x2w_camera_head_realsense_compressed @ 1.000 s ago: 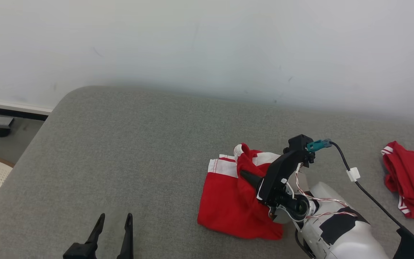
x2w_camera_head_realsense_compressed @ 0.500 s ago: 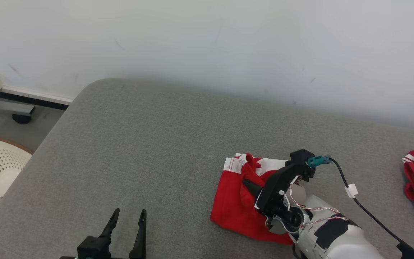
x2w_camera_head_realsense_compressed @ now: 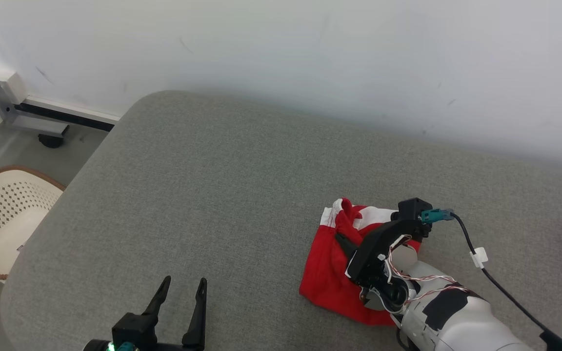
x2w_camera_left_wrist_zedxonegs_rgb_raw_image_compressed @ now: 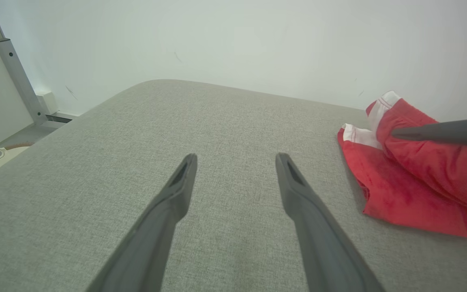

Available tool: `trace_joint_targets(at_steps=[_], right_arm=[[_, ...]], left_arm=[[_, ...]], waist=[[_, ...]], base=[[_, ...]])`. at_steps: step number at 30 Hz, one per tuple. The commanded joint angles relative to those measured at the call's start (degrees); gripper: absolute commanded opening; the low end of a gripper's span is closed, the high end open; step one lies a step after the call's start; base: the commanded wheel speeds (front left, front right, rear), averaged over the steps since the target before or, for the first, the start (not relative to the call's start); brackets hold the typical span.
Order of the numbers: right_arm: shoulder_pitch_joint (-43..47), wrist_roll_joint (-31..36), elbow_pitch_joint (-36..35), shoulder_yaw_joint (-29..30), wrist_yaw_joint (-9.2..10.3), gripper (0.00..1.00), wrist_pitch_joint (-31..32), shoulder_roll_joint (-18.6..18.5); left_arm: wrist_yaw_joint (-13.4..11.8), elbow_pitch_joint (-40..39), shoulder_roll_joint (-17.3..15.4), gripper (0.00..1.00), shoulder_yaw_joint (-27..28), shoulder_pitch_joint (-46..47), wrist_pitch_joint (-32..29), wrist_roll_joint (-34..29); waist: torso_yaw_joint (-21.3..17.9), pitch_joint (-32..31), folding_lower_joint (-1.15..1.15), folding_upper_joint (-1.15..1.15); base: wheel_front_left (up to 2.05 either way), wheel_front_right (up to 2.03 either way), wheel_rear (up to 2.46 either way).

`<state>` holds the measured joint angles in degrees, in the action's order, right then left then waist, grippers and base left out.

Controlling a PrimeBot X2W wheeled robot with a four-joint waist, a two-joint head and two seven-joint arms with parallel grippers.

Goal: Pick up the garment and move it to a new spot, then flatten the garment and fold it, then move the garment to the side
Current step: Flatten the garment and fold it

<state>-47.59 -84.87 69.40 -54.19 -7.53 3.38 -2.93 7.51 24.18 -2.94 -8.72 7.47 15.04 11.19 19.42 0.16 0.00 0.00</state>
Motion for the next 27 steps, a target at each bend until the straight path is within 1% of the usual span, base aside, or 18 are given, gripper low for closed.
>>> trace_joint_targets(at_steps=[1, 3, 6, 11, 14, 17, 20, 22, 23, 25, 27], right_arm=[[-0.86, -0.66, -0.05, -0.56, 0.12, 0.41, -0.55, 0.07], [-1.07, -1.69, 0.03, -2.16, 0.13, 1.0, -0.99, 0.07], [-1.56, -3.63, -0.65, -3.83, 0.13, 1.0, -1.7, 0.07], [-2.28, -6.08, -2.64, -5.58, 0.13, 1.0, -5.12, 0.04], [-3.54, -6.52, -3.38, -5.56, 0.13, 1.0, -8.46, 0.04], [-4.41, -4.57, -3.67, -6.08, 0.13, 1.0, -13.26, -0.54], [-4.74, -0.32, -5.28, -8.18, 0.13, 1.0, -17.05, -3.98], [-4.29, 2.38, -6.16, -8.52, 0.13, 1.0, -18.28, -6.15], [-4.06, 3.43, -6.84, -7.63, 0.13, 1.0, -18.52, -7.12], [-5.25, 8.16, -8.38, -3.57, 0.13, 1.0, -18.55, -10.48], [-3.29, 14.27, -10.82, 2.04, 0.13, 1.0, -18.53, -13.15]], left_arm=[[-0.09, 0.15, 0.09, 1.0, 0.16, 0.92, 0.18, 0.82], [-0.11, 0.26, 0.09, 1.0, 0.53, 0.73, 0.18, 0.79], [-0.21, 0.42, 0.09, 1.0, 1.03, 0.0, 0.18, 0.45], [-0.25, 0.12, 0.09, 1.0, 2.57, -1.37, 0.18, -0.54], [-0.24, -0.28, 0.07, 1.0, 3.44, -1.89, 0.18, -1.01], [-0.22, -0.83, 0.05, 1.0, 4.47, -2.1, 0.18, -1.43], [-0.22, -1.53, -0.07, 1.0, 5.57, -3.08, 0.18, -1.89], [-0.23, -2.15, -0.16, 1.0, 6.31, -3.44, 0.18, -2.18], [-0.27, -2.58, -0.29, 1.0, 6.77, -3.71, 0.18, -2.29], [-0.33, -3.23, -0.41, 1.0, 7.56, -4.29, 0.18, -2.62], [-0.27, -3.99, -0.53, 1.0, 8.23, -4.87, 0.18, -2.96]], waist=[[-0.14, -0.03, 0.0, 0.0], [-0.55, -0.27, 0.0, 0.0], [-1.53, -0.95, 0.0, 0.0], [-3.49, -1.99, 0.0, 0.0], [-4.64, -2.21, 0.0, 0.0], [-5.54, -2.38, 0.0, 0.0], [-6.51, -2.69, 0.0, 0.0], [-7.24, -2.83, 0.0, 0.0], [-7.77, -2.85, 0.0, 0.0], [-8.83, -2.67, 0.0, 0.0], [-9.84, -2.53, 0.0, 0.0]], base=[[0.0, 0.0, 0.0], [0.0, 0.0, 0.0], [0.0, 0.0, 0.0], [0.0, 0.0, 0.0], [0.0, 0.0, 0.0], [0.0, 0.0, 0.0], [0.0, 0.0, 0.0], [0.0, 0.0, 0.0], [0.0, 0.0, 0.0], [0.0, 0.0, 0.0], [0.0, 0.0, 0.0]])
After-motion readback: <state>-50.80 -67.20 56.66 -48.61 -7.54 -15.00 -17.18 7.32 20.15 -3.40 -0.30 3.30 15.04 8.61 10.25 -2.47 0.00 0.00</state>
